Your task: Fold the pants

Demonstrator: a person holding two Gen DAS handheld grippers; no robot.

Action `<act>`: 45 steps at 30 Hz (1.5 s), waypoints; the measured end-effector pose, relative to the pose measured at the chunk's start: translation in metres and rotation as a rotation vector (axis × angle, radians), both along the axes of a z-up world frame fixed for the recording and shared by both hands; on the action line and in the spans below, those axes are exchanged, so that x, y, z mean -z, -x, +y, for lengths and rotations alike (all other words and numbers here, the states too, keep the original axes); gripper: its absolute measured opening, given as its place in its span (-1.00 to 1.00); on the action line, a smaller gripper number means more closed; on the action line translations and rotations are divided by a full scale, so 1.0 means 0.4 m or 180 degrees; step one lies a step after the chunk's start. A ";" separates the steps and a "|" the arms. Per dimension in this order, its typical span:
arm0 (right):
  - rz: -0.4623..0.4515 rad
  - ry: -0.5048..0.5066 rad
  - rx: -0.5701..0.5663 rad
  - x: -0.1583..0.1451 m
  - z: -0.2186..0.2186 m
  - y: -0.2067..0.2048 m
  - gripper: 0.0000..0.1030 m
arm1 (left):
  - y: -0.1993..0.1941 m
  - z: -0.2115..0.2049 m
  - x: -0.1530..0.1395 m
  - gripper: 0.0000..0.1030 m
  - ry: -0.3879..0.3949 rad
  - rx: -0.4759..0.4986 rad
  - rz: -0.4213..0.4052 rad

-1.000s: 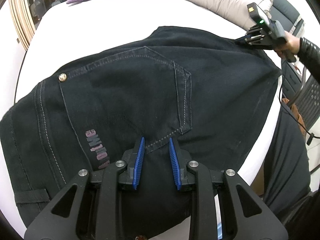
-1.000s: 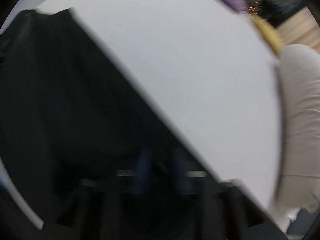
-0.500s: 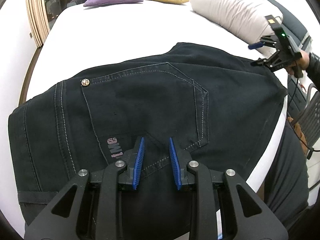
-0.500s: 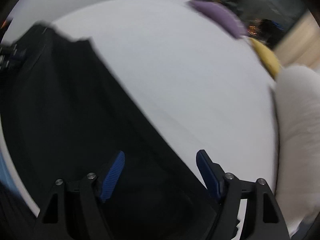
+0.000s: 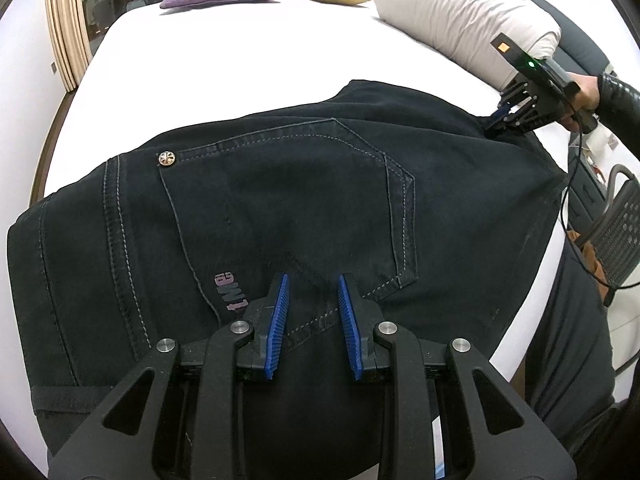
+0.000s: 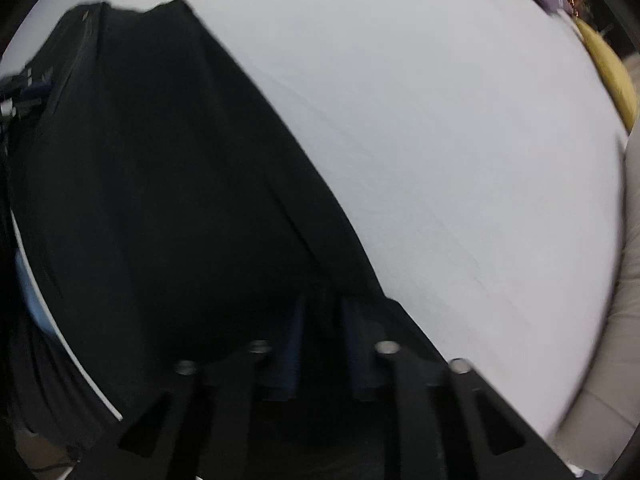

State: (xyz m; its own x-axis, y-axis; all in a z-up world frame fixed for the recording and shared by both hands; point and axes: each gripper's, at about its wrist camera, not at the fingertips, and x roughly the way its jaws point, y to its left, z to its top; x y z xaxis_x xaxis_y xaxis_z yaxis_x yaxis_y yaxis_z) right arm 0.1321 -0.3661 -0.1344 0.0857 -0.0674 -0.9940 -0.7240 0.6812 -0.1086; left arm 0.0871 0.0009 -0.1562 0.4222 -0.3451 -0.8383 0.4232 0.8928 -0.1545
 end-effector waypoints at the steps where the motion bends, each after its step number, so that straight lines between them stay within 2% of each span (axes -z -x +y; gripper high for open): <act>1: -0.0073 0.0043 -0.0026 -0.005 0.005 0.012 -0.91 | 0.000 0.000 0.001 -0.52 -0.0001 -0.0001 -0.0002; 4: -0.0320 0.0040 0.0038 -0.037 0.010 0.015 -0.94 | 0.001 0.000 0.002 -0.52 -0.0005 -0.0007 -0.0012; 11: -0.0894 -0.0253 0.0500 -0.121 -0.003 0.058 -0.98 | 0.012 0.006 -0.001 -0.52 0.0011 -0.0061 -0.0033; 13: -0.0931 -0.0272 0.0579 -0.106 0.016 0.035 -0.98 | 0.016 0.006 0.002 -0.52 0.0007 -0.0077 -0.0047; 15: -0.0964 -0.0209 0.0697 -0.058 0.051 0.021 -0.99 | 0.021 0.007 0.005 -0.52 0.0008 -0.0087 -0.0071; 17: -0.0918 -0.0083 0.0993 -0.023 0.015 -0.020 -0.99 | 0.026 0.007 0.009 -0.52 0.0013 -0.0092 -0.0093; 19: -0.1106 0.0089 0.1245 -0.004 -0.016 -0.020 -0.98 | 0.032 0.005 0.010 -0.52 0.0014 -0.0083 -0.0101; 22: -0.1384 0.0193 0.1844 -0.052 -0.113 0.004 -0.74 | 0.039 0.010 0.005 -0.52 0.0004 -0.0083 -0.0098; 23: -0.1527 0.0243 0.2039 -0.082 -0.142 0.021 -0.73 | 0.040 0.011 0.004 -0.52 0.0005 -0.0096 -0.0100; 25: -0.1741 -0.0038 0.2400 -0.163 -0.189 0.079 -0.73 | 0.044 0.009 -0.002 -0.52 -0.0007 -0.0136 -0.0114; 28: -0.1731 -0.0559 0.2578 -0.221 -0.194 0.170 -0.73 | 0.052 -0.001 -0.013 -0.52 -0.0052 -0.0186 -0.0166; 29: -0.1674 -0.0716 0.2584 -0.219 -0.197 0.181 -0.73 | 0.055 -0.006 -0.017 -0.52 -0.0032 -0.0197 -0.0177; 32: -0.1402 -0.1184 0.2708 -0.172 -0.183 0.224 -0.73 | 0.066 -0.021 -0.020 -0.52 0.0028 -0.0185 -0.0167; 35: -0.1183 -0.1213 0.2894 -0.064 -0.205 0.207 -0.73 | 0.074 -0.045 -0.007 -0.52 -0.0097 -0.0101 -0.0122; 38: -0.1300 -0.1298 0.3240 -0.015 -0.299 0.165 -0.78 | 0.079 -0.043 -0.002 -0.52 -0.0137 -0.0104 -0.0105; 41: -0.1461 -0.0901 0.3823 -0.012 -0.402 0.161 -0.79 | 0.081 -0.037 -0.001 -0.52 -0.0133 -0.0125 -0.0081; 43: -0.1562 -0.0461 0.4164 -0.015 -0.475 0.149 -0.84 | 0.083 -0.039 -0.004 -0.52 -0.0179 -0.0129 -0.0091; 45: -0.1807 -0.0077 0.4429 -0.062 -0.492 0.185 -0.73 | 0.089 -0.042 -0.009 -0.52 -0.0219 -0.0142 -0.0104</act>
State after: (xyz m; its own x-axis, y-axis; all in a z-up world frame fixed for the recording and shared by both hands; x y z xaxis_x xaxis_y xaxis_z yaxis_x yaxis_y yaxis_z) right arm 0.0582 -0.5628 -0.1095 0.3325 -0.4013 -0.8535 0.6184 0.7760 -0.1239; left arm 0.0515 -0.0159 -0.1527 0.4633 -0.2673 -0.8449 0.3864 0.9189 -0.0789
